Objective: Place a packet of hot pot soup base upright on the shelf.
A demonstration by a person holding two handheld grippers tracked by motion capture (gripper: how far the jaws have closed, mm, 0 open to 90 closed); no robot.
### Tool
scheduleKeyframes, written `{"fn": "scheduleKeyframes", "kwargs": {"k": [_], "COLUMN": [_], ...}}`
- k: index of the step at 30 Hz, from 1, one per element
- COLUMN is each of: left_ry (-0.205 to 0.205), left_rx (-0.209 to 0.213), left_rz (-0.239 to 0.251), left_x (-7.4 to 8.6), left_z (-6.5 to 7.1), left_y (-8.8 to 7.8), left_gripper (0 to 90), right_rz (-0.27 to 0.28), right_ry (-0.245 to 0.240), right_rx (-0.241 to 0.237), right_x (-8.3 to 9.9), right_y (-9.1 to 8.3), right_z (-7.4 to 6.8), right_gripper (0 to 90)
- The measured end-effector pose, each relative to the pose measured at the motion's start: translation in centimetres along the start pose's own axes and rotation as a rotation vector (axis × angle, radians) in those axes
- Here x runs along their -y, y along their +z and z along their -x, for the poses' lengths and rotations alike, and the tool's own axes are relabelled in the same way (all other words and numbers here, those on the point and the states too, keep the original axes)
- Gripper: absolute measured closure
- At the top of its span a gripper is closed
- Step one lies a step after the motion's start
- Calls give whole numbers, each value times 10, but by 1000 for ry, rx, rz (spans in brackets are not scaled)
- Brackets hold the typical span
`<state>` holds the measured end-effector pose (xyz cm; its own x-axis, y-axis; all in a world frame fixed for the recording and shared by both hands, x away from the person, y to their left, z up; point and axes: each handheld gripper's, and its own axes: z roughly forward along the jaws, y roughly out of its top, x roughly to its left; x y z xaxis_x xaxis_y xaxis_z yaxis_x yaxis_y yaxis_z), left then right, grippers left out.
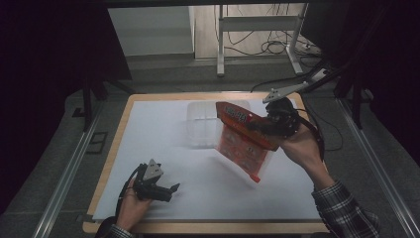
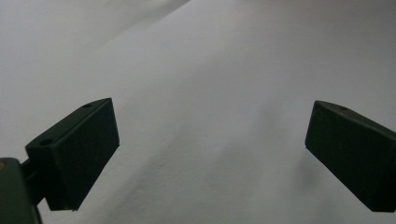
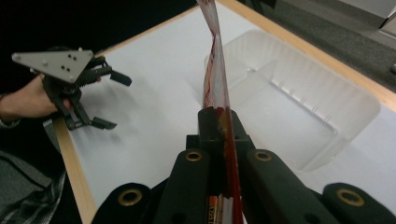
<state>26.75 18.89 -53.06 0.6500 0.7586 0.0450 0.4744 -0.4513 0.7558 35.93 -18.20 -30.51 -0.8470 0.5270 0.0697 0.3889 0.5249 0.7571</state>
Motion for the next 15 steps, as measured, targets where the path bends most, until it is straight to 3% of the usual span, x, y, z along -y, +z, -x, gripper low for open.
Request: {"fn": "scheduleKeyframes", "kwargs": {"k": [15], "left_ry": [-39], "left_rx": [37], "left_rz": [30], "left_x": [0], "left_z": [-3], "left_y": [-3], "left_gripper": [22], "right_rz": [50], "right_ry": [16], "right_rx": [25], "right_x": [-34], "right_y": [1], "right_z": [27], "right_gripper": [889]}}
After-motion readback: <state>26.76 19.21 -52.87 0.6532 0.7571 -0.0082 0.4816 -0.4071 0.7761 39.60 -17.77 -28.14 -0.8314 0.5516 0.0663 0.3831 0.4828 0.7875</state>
